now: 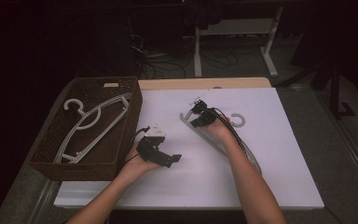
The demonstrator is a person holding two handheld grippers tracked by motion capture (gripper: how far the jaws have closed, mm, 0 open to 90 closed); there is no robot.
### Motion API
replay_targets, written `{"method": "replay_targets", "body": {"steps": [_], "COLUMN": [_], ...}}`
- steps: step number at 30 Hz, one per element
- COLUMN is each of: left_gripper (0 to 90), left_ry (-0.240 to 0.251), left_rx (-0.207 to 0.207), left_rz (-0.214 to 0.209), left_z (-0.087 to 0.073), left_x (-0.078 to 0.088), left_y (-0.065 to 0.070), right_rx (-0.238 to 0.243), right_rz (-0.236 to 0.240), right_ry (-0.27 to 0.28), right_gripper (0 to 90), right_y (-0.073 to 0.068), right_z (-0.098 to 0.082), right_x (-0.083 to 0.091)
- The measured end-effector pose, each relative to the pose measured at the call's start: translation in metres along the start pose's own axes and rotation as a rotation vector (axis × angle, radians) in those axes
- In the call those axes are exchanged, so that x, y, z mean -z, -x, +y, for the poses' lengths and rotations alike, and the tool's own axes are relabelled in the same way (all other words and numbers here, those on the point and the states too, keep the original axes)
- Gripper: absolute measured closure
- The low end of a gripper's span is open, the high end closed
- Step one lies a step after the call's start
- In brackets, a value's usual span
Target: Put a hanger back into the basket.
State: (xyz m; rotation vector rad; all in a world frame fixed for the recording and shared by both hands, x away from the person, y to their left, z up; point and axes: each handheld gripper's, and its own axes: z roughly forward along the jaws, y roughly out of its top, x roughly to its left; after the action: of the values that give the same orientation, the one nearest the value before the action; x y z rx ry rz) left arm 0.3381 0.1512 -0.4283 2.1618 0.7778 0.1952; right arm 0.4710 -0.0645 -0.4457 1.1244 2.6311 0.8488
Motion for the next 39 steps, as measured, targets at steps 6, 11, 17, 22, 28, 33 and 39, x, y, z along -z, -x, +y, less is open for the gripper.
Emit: {"method": "replay_targets", "body": {"steps": [6,11,17,22,28,33,39], "left_gripper": [0.7,0.7,0.7,0.7,0.7,0.7,0.7], "left_ry": [0.003,0.008,0.019,0.021,0.018,0.013,0.010], "left_rx": [0.005,0.011,0.018,0.020,0.018,0.016,0.014], "left_rz": [0.004,0.007,0.017,0.019,0.019,0.020,0.019], "left_z": [0.000,-0.001,-0.001,0.000,-0.001,0.000,0.000], "left_x": [0.001,0.003,0.008,0.008,0.008,0.007,0.006], "left_y": [-0.001,-0.003,-0.006,-0.006,-0.006,-0.005,-0.004], "right_rx": [0.053,0.134,0.210,0.191,0.130,0.058,-0.001], "right_rz": [0.045,0.110,0.220,0.204,0.111,0.043,-0.019], "right_ry": [-0.012,-0.030,-0.045,0.006,0.031,0.009,-0.017], "right_gripper": [89.4,89.4,89.4,89.3,89.4,89.3,89.3], "right_y": [-0.016,-0.043,-0.078,-0.081,-0.065,-0.044,-0.026], "right_z": [0.001,-0.001,-0.012,-0.022,-0.049,-0.088,-0.127], "right_x": [0.000,-0.001,0.003,0.018,0.061,0.086,0.104]}}
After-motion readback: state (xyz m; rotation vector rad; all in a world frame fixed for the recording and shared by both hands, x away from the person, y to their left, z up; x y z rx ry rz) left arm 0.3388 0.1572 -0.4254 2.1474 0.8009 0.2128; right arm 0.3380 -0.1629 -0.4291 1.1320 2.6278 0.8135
